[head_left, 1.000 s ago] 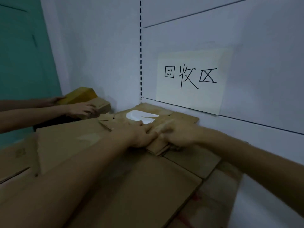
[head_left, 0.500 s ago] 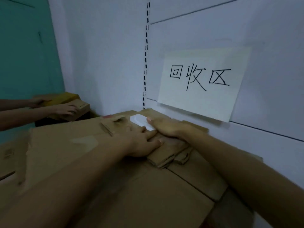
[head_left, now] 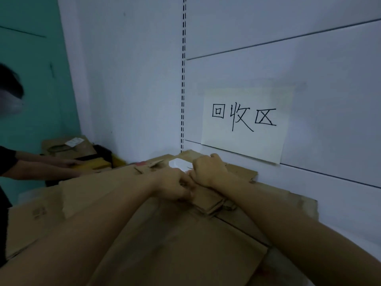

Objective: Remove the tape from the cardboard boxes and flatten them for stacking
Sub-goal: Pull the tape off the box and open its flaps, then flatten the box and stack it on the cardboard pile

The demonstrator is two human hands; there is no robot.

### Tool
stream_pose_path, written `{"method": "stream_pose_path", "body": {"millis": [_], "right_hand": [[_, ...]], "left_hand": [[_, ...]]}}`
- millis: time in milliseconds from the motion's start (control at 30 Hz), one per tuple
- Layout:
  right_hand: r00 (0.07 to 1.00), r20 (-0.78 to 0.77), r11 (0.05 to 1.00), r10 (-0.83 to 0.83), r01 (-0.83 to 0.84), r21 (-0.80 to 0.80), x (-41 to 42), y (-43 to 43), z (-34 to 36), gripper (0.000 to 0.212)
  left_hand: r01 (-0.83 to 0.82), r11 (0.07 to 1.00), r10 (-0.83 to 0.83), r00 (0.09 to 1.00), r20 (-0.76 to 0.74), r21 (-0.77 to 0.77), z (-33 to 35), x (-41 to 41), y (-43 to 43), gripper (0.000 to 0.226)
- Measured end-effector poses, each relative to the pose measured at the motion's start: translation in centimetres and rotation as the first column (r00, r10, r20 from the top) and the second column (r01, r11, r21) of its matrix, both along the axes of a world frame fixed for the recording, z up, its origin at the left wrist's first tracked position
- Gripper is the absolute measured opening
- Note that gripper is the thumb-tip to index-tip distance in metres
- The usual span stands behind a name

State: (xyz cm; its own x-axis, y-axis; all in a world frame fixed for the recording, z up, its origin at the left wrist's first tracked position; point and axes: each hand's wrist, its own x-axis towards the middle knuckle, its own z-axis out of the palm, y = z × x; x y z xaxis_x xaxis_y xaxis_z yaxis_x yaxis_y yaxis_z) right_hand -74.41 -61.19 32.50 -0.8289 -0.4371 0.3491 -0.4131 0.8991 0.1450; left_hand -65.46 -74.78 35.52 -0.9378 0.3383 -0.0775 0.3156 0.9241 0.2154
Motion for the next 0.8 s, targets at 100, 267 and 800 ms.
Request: {"method": "stream_pose_path", "body": {"millis": [100, 267, 800], "right_hand": [[0.998, 0.045, 0.995, -0.045, 0.041, 0.088, 2.2, -1.2, 1.4, 0.038], [0.968, -0.248, 0.995, -0.040, 0.062, 0.080, 7.5, -1.0, 2.2, 0.041], [0.923, -0.184, 0.939, -0.338, 0.343, -0.009, 42.3, 7.0, -2.5, 0.047]], "left_hand": [[0.102, 0.974, -0.078, 0.989, -0.125, 0.200, 0.8, 2.3, -0.7, 0.023], [0.261, 0.905, -0.079, 0.880, -0.468, 0.336, 2.1, 6.7, -3.3, 0.024], [0.583, 0.808, -0.432, 0.483, -0.762, -0.088, -1.0, 28.9, 4.7, 0.053]]}}
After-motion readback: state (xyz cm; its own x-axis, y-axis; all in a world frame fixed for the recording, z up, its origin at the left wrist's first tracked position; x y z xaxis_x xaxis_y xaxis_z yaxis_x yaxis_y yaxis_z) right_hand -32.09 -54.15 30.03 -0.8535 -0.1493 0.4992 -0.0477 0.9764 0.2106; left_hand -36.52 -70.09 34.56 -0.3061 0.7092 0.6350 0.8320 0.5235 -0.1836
